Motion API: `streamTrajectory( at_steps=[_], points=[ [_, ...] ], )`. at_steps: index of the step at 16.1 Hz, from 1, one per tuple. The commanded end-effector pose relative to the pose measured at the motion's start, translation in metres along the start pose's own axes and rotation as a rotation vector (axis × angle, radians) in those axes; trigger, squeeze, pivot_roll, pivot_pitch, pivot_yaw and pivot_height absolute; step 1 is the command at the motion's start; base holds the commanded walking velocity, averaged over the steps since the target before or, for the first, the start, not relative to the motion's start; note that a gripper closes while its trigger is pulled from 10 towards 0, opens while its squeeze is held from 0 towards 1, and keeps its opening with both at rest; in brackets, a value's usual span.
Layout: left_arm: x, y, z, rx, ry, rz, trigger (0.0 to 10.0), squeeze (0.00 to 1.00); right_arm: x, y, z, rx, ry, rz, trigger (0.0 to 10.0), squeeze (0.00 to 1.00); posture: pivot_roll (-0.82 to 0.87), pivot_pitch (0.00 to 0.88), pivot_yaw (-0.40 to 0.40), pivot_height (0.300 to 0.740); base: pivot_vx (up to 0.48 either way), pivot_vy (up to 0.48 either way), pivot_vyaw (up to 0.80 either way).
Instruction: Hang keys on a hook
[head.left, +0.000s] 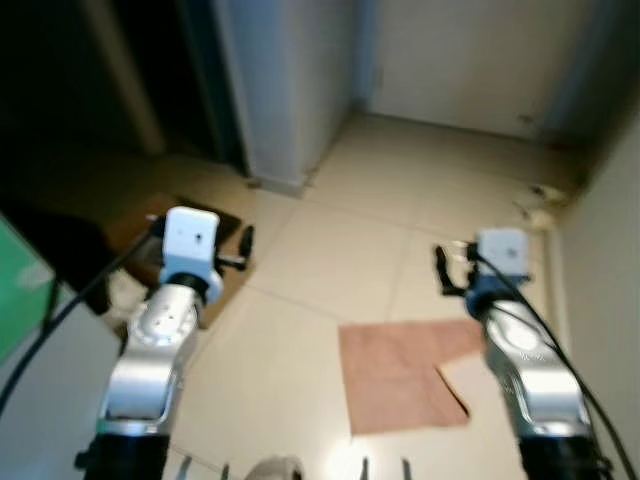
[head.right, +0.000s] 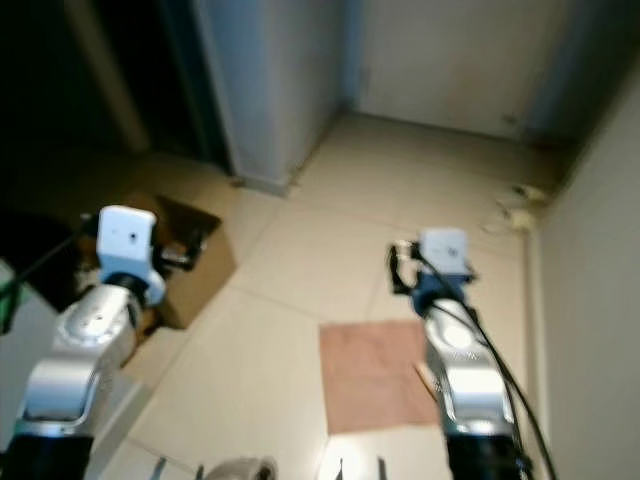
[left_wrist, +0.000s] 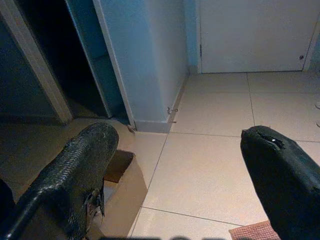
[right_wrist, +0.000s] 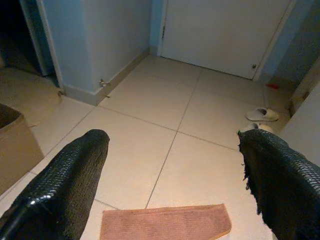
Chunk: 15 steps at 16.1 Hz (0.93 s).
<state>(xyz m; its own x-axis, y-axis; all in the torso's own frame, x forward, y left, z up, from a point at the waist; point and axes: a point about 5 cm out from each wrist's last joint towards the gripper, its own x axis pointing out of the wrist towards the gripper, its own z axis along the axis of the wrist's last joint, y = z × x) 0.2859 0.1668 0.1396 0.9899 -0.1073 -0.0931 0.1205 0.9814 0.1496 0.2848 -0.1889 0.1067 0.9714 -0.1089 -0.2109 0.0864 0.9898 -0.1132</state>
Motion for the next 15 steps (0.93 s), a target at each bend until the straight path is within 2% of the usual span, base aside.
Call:
streamTrajectory(
  at_steps=[1,5,7,15],
  points=[
    [0.003,0.001,-0.001,0.005,0.004,0.003,10.0,0.0,0.001,0.0,0.007,0.003,-0.026,-0.01,10.0,1.0,-0.08,0.0,0.023,0.74,0.0,0.0,0.8],
    [0.003,0.001,-0.001,0.015,-0.017,0.039,10.0,0.0,0.001,0.001,0.011,-0.009,-0.033,-0.001,10.0,1.0,-0.08,0.0,0.017,0.74,0.0,0.0,0.8],
    [0.0,0.002,-0.006,0.004,0.007,0.033,10.0,0.0,0.0,0.01,0.011,0.012,-0.029,0.044,10.0,1.0,-0.06,0.0,0.004,0.74,0.0,0.0,0.8],
    [-0.004,0.005,-0.011,-0.004,0.019,0.049,10.0,0.0,-0.001,0.015,0.007,0.009,-0.009,0.077,10.0,1.0,-0.05,0.0,-0.008,0.74,0.0,0.0,0.8]
  ],
)
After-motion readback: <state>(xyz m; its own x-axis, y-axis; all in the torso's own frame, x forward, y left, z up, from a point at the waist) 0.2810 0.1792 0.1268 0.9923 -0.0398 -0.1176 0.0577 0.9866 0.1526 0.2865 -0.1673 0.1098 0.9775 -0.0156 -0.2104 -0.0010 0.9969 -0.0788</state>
